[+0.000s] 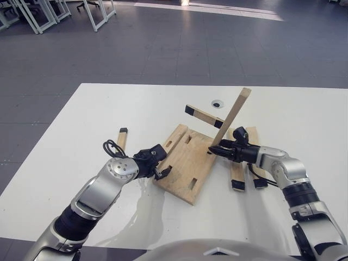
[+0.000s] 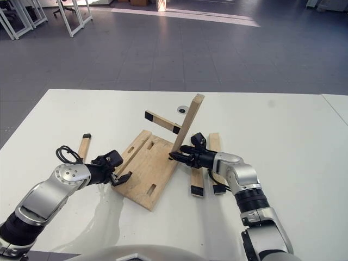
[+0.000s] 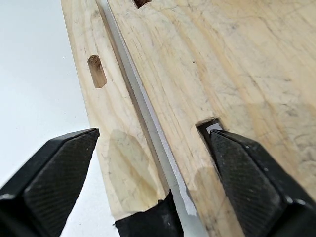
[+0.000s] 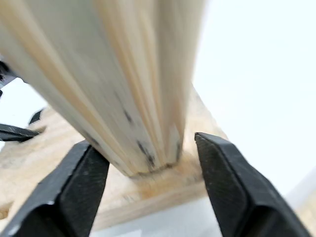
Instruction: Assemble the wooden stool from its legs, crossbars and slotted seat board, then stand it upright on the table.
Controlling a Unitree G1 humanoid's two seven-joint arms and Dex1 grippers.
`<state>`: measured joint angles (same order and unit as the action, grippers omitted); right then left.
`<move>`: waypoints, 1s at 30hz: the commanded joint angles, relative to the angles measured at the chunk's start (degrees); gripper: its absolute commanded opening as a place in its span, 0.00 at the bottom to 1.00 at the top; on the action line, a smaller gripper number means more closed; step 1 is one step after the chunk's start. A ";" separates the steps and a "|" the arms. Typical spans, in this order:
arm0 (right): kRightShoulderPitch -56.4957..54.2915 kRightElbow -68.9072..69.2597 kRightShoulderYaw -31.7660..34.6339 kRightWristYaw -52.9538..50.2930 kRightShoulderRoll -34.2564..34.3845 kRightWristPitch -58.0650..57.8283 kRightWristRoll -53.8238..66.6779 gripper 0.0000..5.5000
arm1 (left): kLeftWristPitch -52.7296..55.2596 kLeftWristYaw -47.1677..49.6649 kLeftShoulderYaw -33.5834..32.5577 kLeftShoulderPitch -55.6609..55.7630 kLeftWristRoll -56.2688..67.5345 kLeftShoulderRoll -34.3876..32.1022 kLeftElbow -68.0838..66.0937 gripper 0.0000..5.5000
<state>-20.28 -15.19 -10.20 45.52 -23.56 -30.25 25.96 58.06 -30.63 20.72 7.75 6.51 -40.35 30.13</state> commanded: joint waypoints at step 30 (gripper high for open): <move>-28.13 21.77 30.12 -38.80 10.64 -34.34 13.61 0.65 | 4.07 4.43 -0.15 -6.48 0.32 2.70 1.51 0.76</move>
<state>-47.27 6.74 19.91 8.92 -15.23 -62.46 38.65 59.65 -25.90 18.98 3.41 6.55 -37.47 33.00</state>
